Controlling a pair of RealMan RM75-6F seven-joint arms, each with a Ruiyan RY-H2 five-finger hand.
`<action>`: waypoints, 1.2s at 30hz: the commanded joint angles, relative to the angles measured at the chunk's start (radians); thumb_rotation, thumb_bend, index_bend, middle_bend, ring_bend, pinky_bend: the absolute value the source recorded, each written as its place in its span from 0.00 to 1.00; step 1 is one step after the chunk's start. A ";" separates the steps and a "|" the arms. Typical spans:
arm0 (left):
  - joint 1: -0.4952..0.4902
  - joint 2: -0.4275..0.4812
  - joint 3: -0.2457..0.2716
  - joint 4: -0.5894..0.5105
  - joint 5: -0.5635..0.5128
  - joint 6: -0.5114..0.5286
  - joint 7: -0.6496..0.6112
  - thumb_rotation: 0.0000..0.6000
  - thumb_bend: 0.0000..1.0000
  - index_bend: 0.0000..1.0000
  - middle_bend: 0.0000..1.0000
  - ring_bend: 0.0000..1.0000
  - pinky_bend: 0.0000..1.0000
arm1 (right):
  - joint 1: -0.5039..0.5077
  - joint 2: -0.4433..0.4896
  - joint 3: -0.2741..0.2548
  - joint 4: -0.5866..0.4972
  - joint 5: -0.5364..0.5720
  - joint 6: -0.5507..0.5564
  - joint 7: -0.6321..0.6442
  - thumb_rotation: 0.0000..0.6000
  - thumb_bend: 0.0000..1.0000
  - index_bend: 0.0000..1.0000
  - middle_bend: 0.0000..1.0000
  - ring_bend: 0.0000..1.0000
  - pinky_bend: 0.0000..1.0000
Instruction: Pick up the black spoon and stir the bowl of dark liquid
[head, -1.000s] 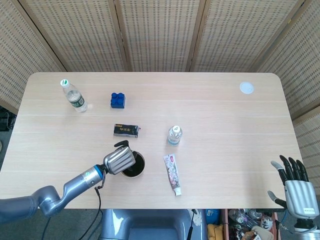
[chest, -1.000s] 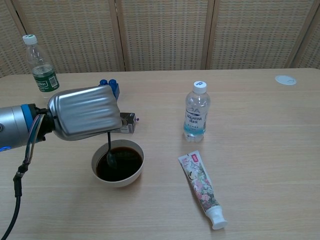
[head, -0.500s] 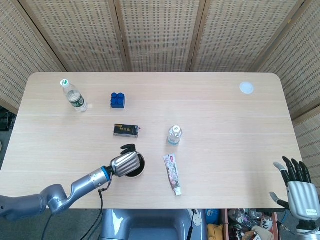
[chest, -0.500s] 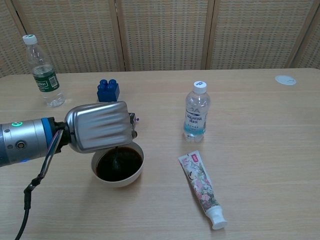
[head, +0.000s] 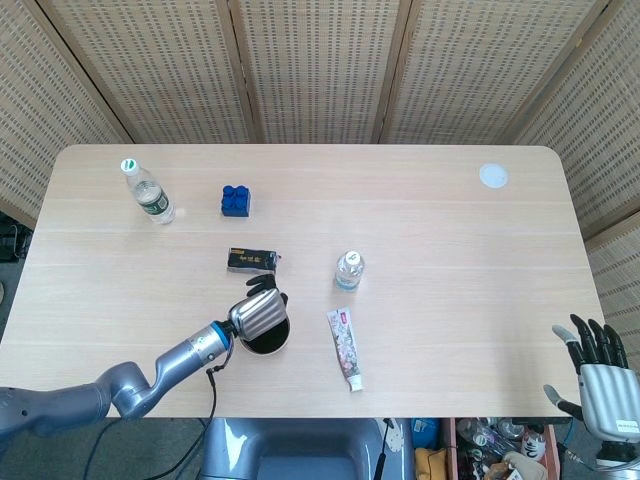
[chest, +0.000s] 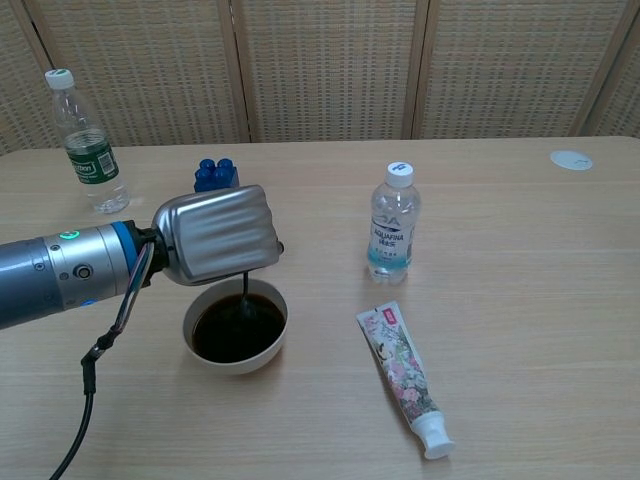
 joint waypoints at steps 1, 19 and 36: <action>0.004 0.006 0.006 0.002 -0.004 0.001 -0.007 1.00 0.56 0.68 0.90 0.82 0.71 | 0.000 -0.001 0.000 0.002 0.003 -0.003 0.001 1.00 0.20 0.23 0.14 0.01 0.01; 0.022 0.047 0.044 -0.100 0.009 0.013 -0.020 1.00 0.56 0.68 0.90 0.82 0.71 | -0.003 -0.003 0.002 0.012 0.006 -0.004 0.011 1.00 0.20 0.23 0.14 0.01 0.01; -0.011 -0.031 -0.002 0.001 -0.037 -0.012 0.019 1.00 0.56 0.68 0.90 0.82 0.71 | -0.013 -0.005 0.003 0.021 0.018 -0.004 0.020 1.00 0.20 0.23 0.14 0.01 0.01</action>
